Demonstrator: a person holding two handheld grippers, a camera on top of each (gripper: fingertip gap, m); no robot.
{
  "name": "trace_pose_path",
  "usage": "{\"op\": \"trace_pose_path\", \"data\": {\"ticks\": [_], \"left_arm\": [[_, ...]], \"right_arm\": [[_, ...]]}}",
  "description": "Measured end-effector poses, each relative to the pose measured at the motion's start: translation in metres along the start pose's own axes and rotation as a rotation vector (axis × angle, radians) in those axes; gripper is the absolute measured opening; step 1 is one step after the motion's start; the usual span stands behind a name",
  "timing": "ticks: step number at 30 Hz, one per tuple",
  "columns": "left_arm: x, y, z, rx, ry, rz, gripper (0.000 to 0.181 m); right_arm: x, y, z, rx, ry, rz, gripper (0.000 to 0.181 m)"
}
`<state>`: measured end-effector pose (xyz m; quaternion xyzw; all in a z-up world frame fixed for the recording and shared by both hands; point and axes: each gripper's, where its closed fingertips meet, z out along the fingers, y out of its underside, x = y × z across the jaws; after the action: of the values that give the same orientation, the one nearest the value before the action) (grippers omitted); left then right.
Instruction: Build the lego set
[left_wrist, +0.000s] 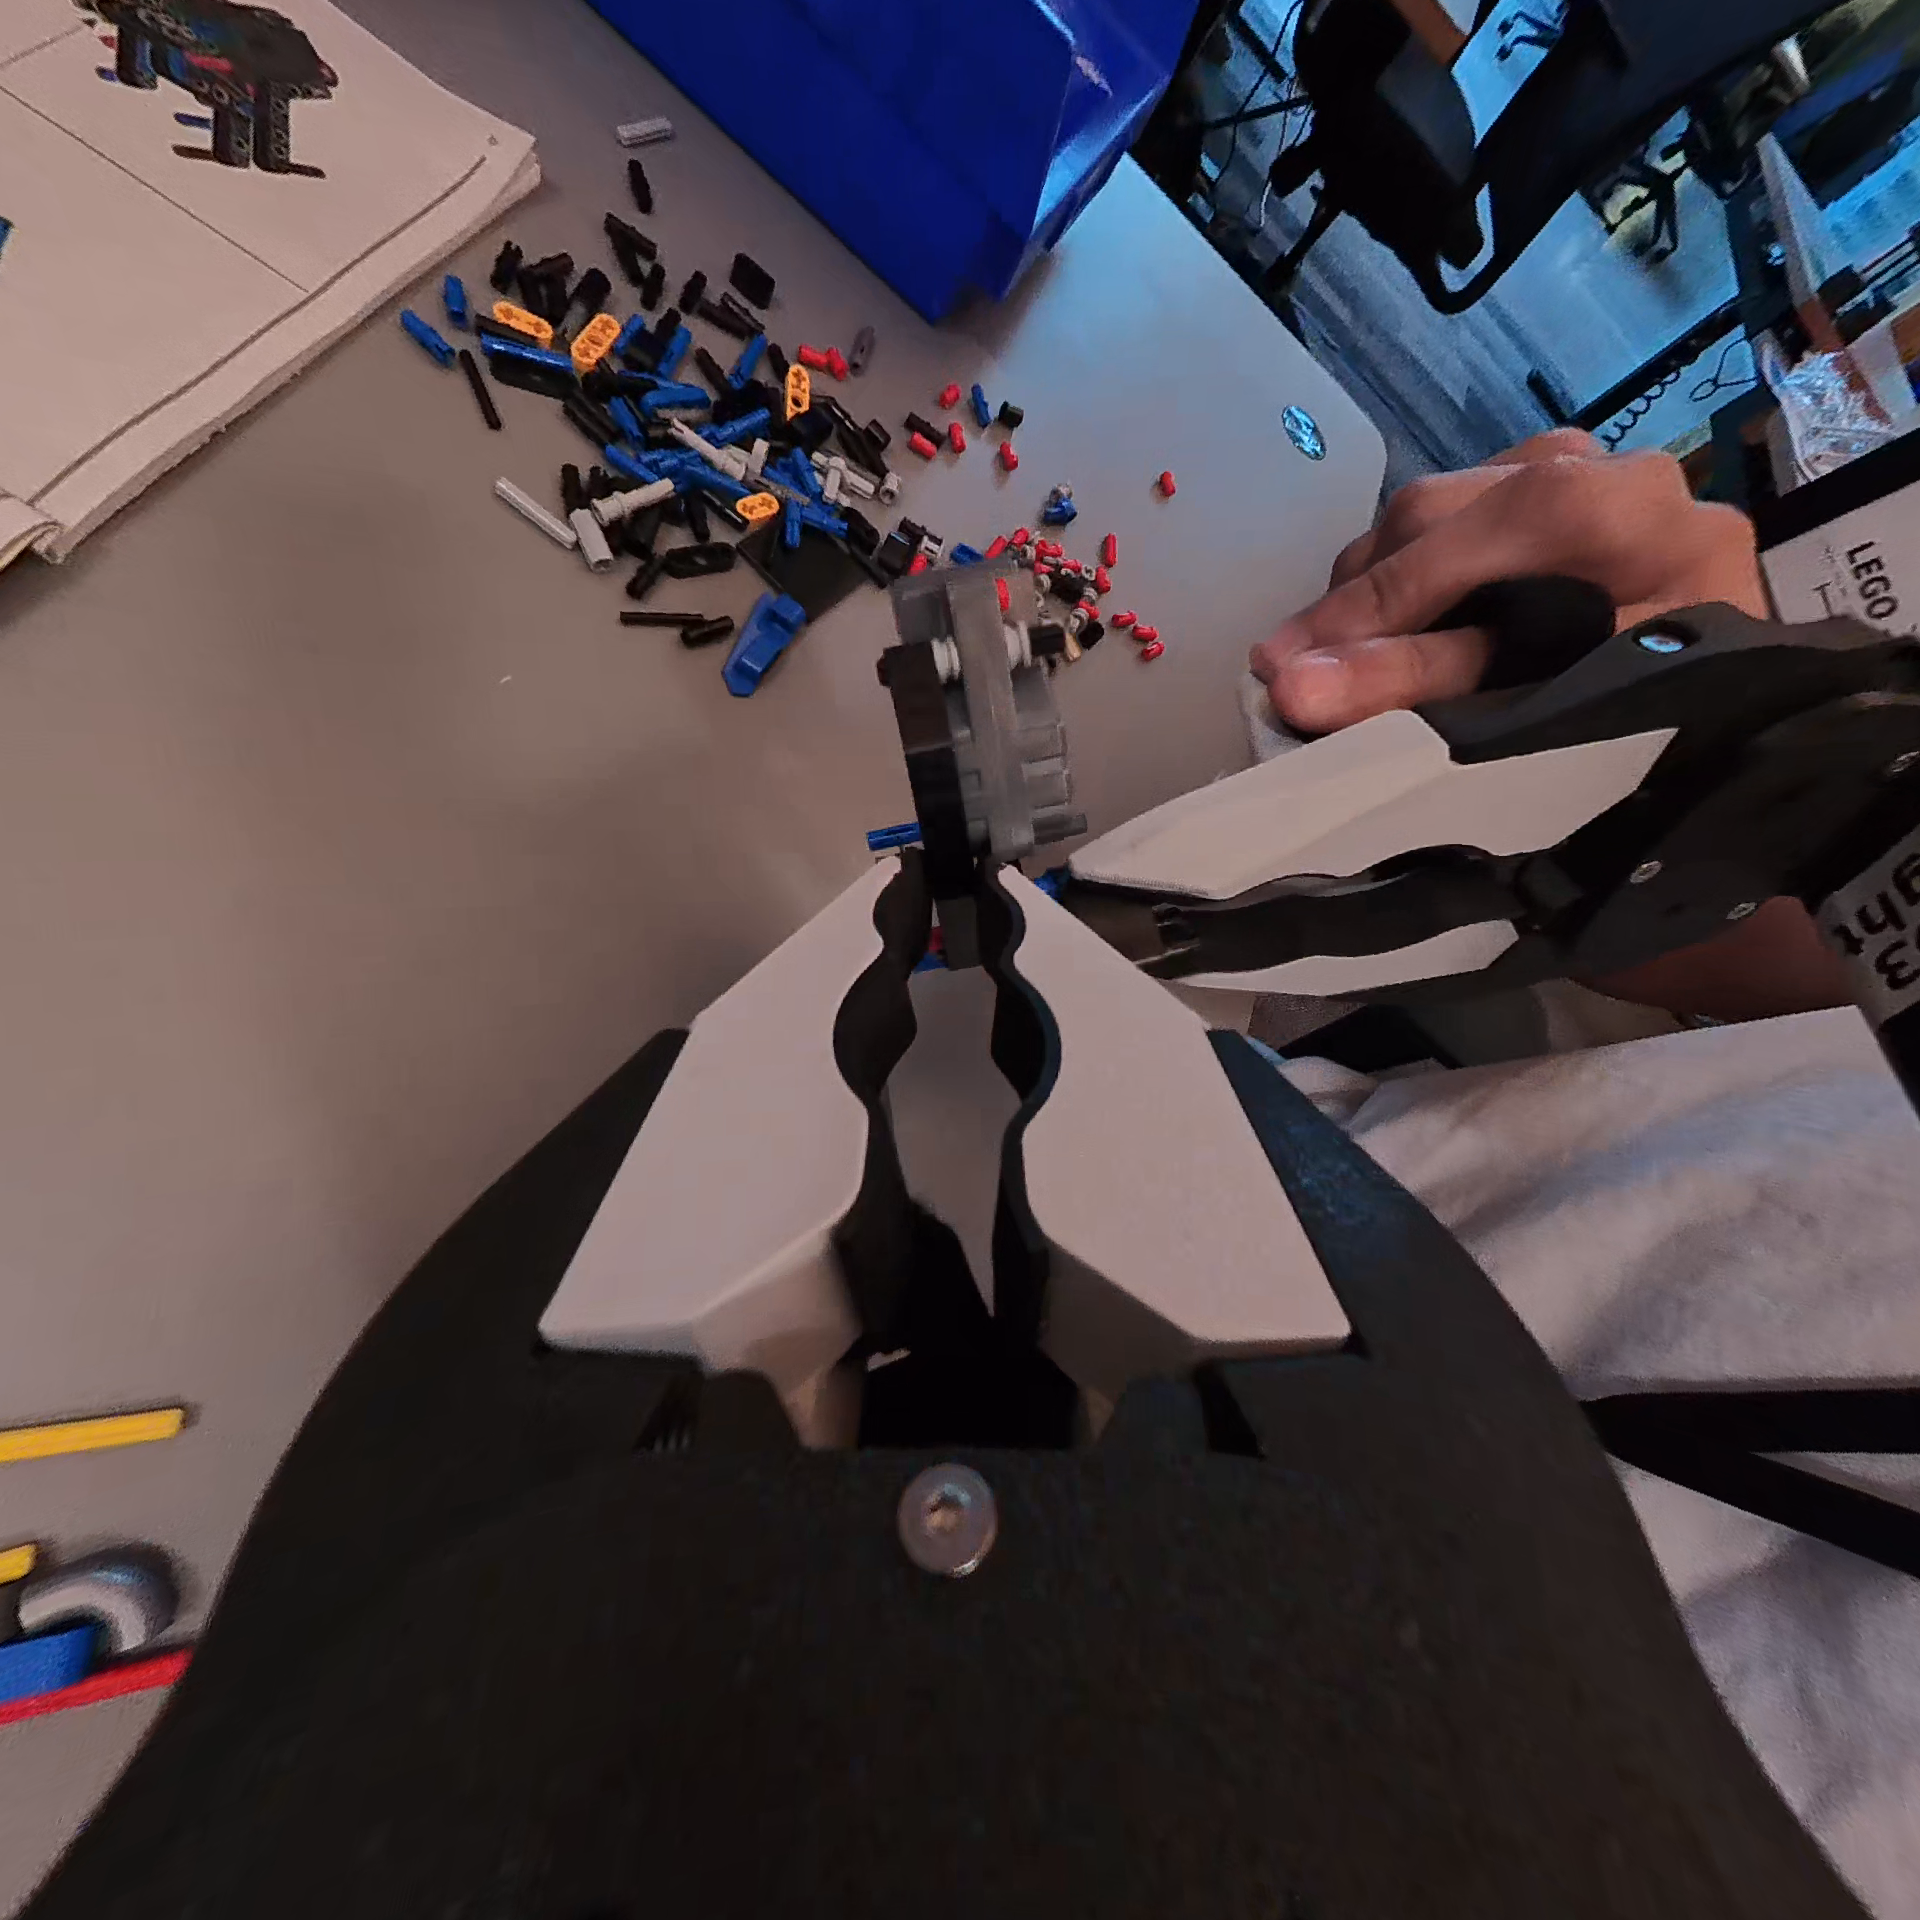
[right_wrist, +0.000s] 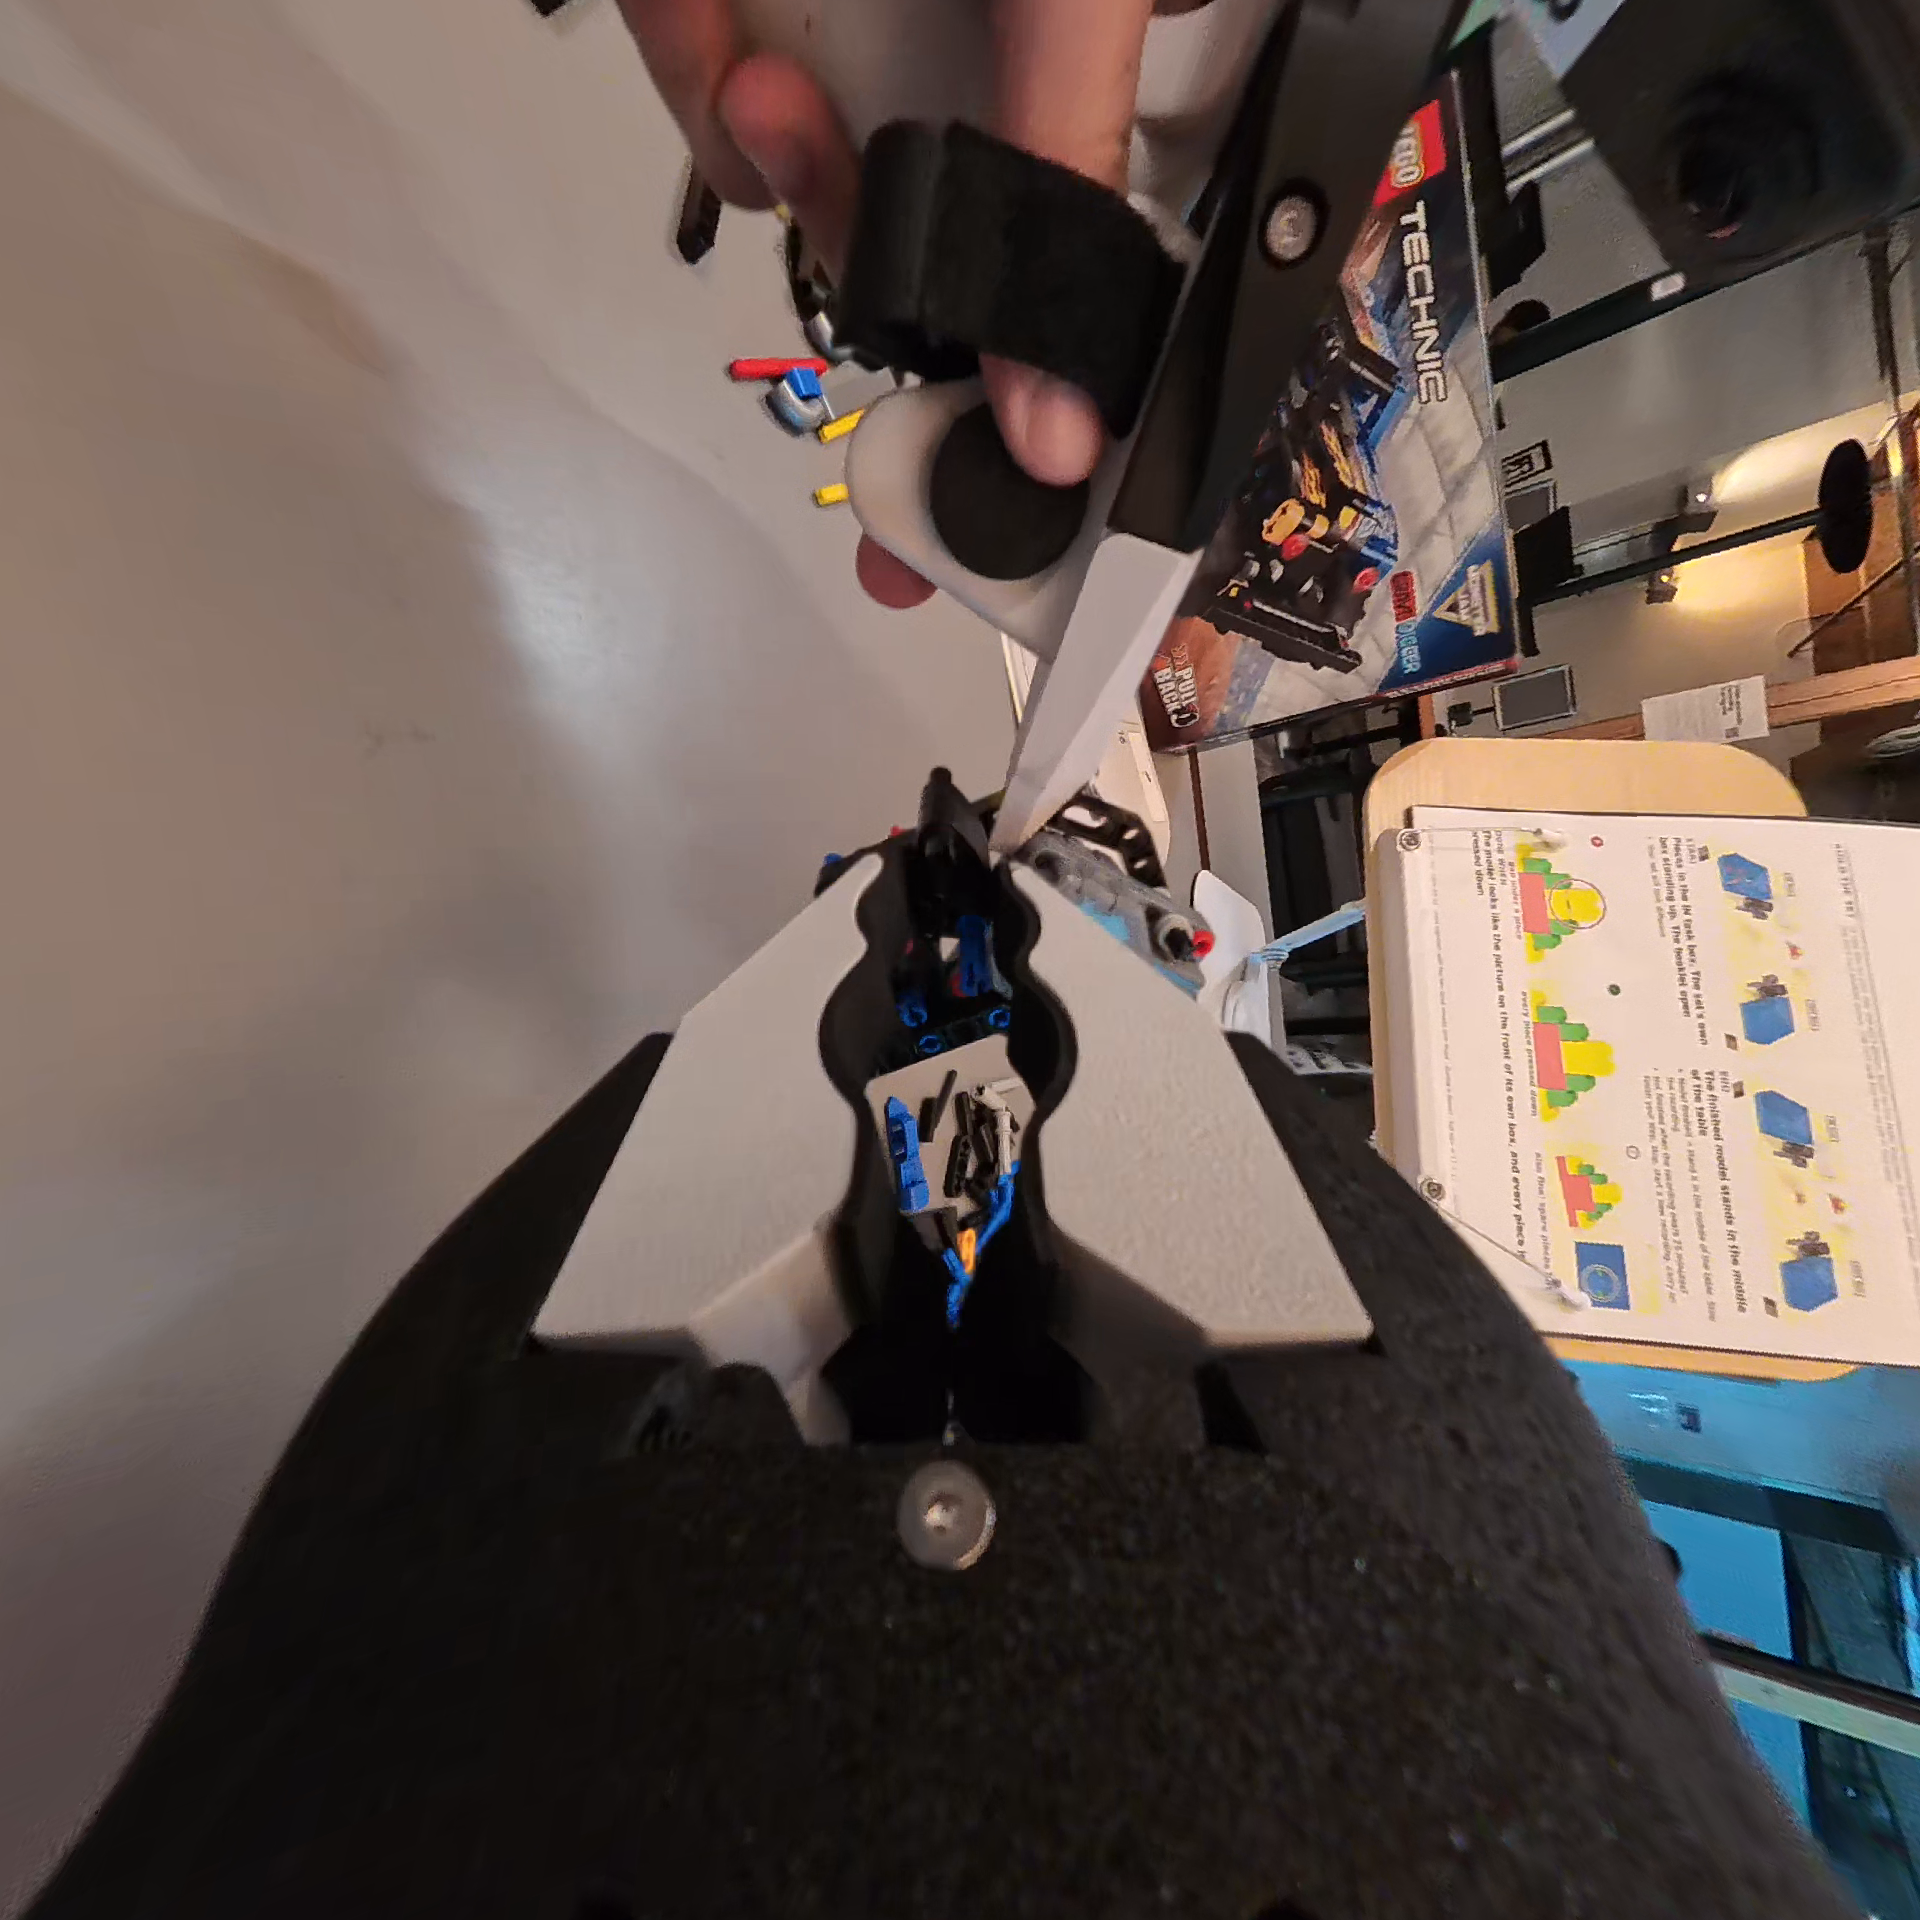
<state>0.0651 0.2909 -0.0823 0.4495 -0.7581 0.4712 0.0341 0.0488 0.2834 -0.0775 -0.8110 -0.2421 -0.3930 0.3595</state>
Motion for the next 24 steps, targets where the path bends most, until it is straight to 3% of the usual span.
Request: {"op": "trace_pose_path", "data": {"ticks": [1, 11, 15, 19, 24], "left_arm": [[-0.001, 0.000, 0.000, -0.003, -0.003, -0.005, 0.007], [-0.002, 0.006, 0.001, -0.035, -0.017, -0.039, 0.007], [-0.006, 0.004, 0.001, -0.025, -0.025, -0.049, 0.007], [-0.009, 0.007, 0.000, -0.033, 0.026, -0.100, 0.007], [-0.019, 0.015, 0.004, -0.103, 0.031, -0.133, 0.007]], "right_arm": [[0.000, -0.001, 0.000, 0.004, 0.001, -0.005, 0.015], [-0.006, -0.005, 0.004, 0.008, -0.030, -0.102, 0.014], [-0.005, -0.006, 0.007, 0.024, 0.042, -0.207, 0.015], [-0.006, -0.007, 0.010, 0.093, 0.064, -0.171, 0.014], [-0.014, -0.003, 0.020, 0.141, -0.021, -0.028, 0.015]]}}
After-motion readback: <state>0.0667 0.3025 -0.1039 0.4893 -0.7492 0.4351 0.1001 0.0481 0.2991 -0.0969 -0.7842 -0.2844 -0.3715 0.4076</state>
